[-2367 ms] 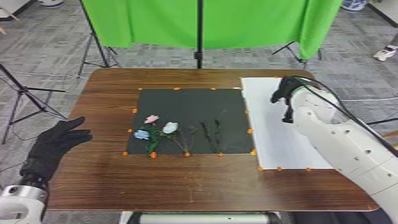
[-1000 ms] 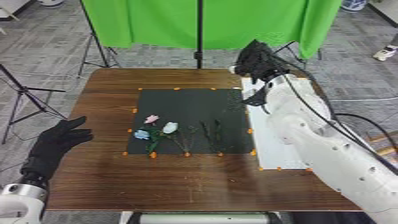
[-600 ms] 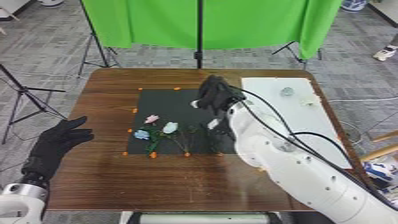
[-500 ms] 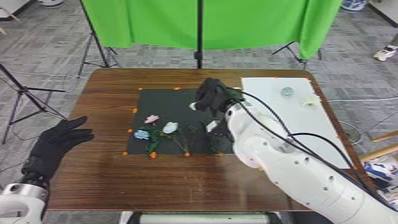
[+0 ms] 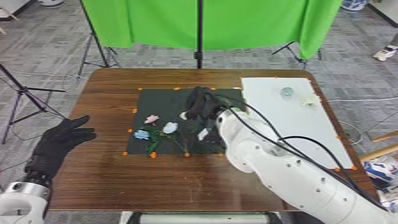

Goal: Arrange flowers

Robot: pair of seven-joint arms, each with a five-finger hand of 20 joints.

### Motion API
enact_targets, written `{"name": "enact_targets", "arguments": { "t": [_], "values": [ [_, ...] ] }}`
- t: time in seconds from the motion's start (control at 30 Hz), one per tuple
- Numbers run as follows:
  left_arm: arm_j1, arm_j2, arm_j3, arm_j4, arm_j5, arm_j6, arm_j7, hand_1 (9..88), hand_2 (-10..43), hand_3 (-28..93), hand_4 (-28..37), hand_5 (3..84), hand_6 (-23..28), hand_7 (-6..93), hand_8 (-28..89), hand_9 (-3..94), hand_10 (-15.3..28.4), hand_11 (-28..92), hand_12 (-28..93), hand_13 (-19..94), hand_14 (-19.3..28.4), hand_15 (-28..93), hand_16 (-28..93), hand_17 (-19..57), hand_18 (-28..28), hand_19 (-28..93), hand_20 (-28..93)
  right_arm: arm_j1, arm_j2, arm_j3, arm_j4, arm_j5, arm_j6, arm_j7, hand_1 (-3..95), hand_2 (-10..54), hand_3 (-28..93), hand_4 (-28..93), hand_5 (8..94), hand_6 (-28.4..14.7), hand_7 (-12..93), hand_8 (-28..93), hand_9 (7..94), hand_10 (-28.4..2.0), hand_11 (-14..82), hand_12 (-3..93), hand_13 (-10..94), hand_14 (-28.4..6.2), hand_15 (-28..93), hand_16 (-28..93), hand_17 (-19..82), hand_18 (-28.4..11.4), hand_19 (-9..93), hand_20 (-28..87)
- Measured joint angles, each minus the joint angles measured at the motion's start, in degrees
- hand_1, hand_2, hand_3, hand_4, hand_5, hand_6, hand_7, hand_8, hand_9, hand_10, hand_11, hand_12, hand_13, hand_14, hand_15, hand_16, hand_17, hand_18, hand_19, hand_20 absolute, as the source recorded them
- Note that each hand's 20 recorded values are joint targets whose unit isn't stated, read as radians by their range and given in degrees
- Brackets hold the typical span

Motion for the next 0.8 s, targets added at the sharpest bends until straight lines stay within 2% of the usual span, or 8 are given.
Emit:
{"name": "enact_targets", "arguments": {
  "t": [0.2, 0.33, 0.6, 0.8],
  "values": [
    [-0.36, 0.26, 0.20, 0.27, 0.00, -0.37, -0.10, 15.2, 20.9, 67, -28.3, 45.5, 7.9, 5.2, -5, 49.0, 16.7, 17, 12, 41, 20.5, 21, 0, 10.3, 15.7, 19, 19, -0.24, -0.38, -0.34, 0.13, 0.24, -0.41, -0.04, 58.8, -9.5, 54, -15, 77.3, -0.6, 25, 8, 88.8, -9.1, 7.3, 37.4, 91, -1.2, 56, 34, 60, -15.3, 93, 53],
    [-0.88, 0.51, 0.44, 0.56, 0.00, -0.74, -0.26, 15.3, 20.8, 66, -28.3, 45.4, 7.8, 5.2, -4, 49.0, 16.7, 17, 12, 41, 20.5, 21, 0, 10.2, 15.8, 19, 19, -0.52, -0.50, -0.52, 0.24, 0.19, -0.78, -0.03, 57.9, -9.5, 53, -15, 76.2, -0.7, 24, 9, 86.7, -10.3, 10.3, 35.0, 91, -1.5, 56, 34, 59, -15.9, 93, 53],
    [-1.09, 0.83, 0.42, 0.61, 0.00, -0.91, -0.40, 15.5, 20.3, 67, -28.3, 45.3, 7.9, 5.1, -5, 48.9, 16.8, 17, 12, 41, 20.4, 21, 0, 10.2, 15.8, 19, 19, -1.16, -0.55, -0.44, 0.55, 0.23, -2.72, -0.02, 55.5, -9.5, 51, -13, 72.8, -0.5, 19, 7, 82.6, -12.3, 16.1, 28.5, 90, -1.8, 56, 34, 58, -16.4, 93, 52],
    [-1.10, 0.85, 0.41, 0.62, 0.00, -0.96, -0.43, 15.5, 20.1, 67, -28.3, 45.2, 7.8, 5.1, -4, 48.9, 16.7, 17, 12, 41, 20.5, 21, 0, 10.2, 15.8, 19, 19, -1.22, -0.54, -0.36, 0.87, 0.03, -4.47, -0.04, 49.6, -9.5, 58, -15, 69.2, 0.4, 17, 3, 79.8, -13.6, 18.2, 21.3, 90, -2.1, 55, 34, 58, -16.4, 93, 52]
  ]
}}
